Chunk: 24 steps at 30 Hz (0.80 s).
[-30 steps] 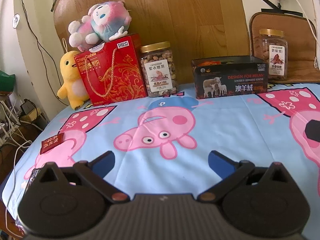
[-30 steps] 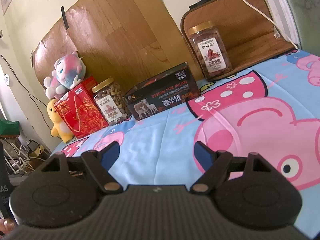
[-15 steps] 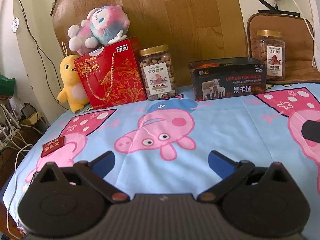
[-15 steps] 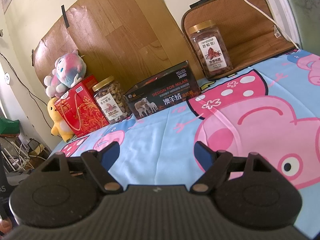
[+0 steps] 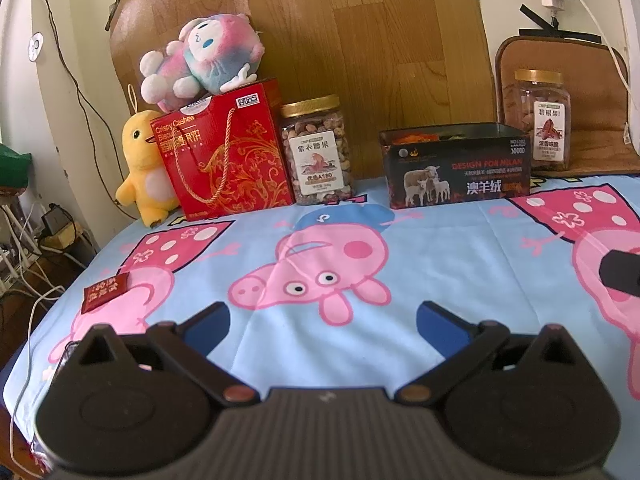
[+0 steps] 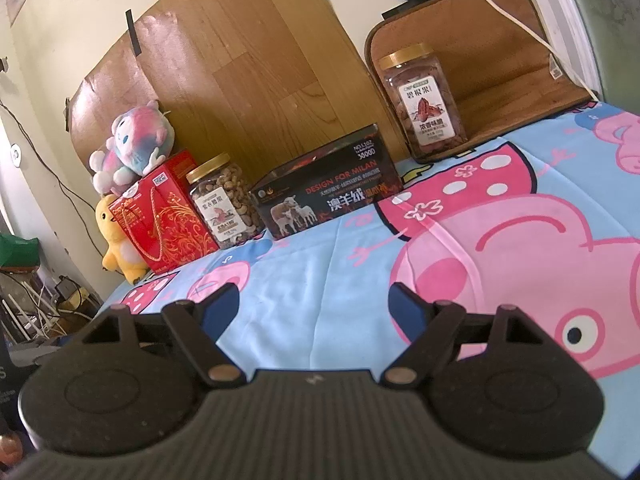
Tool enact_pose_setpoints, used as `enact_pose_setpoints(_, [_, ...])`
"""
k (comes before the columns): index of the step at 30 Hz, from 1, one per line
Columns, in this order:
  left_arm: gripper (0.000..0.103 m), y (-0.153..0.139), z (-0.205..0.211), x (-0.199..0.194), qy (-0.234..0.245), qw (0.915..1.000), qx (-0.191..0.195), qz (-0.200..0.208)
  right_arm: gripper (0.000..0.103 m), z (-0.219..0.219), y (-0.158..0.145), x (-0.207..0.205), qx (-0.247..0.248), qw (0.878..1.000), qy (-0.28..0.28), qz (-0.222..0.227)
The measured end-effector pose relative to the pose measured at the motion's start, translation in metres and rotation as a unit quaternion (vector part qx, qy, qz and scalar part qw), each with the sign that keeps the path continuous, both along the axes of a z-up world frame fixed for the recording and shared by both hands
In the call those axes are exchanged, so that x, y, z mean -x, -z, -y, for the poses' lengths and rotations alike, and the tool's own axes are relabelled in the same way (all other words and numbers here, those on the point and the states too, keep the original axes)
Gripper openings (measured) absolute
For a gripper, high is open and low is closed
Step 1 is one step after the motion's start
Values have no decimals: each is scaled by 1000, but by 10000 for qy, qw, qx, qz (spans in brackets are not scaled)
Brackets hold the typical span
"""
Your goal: Organize snacks
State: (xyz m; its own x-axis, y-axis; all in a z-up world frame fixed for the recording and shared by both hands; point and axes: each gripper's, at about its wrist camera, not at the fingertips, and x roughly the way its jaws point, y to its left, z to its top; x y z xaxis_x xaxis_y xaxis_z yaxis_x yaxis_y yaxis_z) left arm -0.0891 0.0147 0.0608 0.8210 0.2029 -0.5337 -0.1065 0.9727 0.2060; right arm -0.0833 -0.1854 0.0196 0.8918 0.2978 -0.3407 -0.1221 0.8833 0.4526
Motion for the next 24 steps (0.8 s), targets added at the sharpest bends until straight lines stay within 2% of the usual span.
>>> enact_pose_setpoints(9, [103, 0, 0, 0, -35, 9999, -114, 27, 84, 1, -2, 0, 29, 10000, -16, 47])
enact_pose_setpoints(24, [103, 4, 1, -2, 62, 9998, -52, -163, 84, 0, -2, 0, 43, 10000, -32, 33])
